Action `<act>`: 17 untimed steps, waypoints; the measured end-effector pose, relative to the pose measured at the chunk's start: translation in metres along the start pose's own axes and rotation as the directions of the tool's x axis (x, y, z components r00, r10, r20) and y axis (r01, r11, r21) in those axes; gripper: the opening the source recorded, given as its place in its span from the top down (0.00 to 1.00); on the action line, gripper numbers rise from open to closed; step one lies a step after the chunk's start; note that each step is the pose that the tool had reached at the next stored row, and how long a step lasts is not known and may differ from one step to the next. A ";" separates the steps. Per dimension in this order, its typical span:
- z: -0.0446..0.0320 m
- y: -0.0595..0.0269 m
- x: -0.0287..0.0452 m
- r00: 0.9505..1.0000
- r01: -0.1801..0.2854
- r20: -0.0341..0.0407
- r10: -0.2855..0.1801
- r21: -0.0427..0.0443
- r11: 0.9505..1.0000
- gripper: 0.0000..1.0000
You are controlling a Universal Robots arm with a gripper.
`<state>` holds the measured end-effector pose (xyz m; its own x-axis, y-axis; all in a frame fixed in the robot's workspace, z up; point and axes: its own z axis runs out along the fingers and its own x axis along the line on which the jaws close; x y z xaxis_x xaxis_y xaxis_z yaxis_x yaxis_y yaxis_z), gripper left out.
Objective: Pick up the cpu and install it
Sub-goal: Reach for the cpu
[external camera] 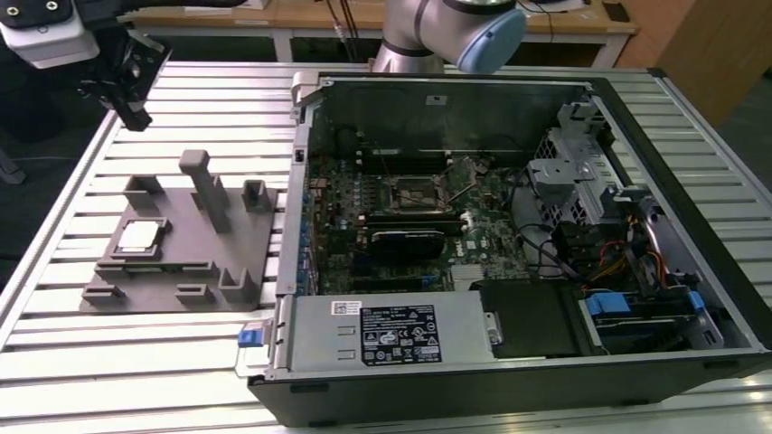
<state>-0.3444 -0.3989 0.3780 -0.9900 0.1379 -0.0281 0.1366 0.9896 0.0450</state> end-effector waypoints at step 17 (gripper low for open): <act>0.0200 -0.0038 0.0229 1.000 -0.008 0.000 0.008 0.000 1.000 0.89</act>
<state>-0.3669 -0.3987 0.3573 -0.9890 0.1454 -0.0282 0.1441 0.9885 0.0449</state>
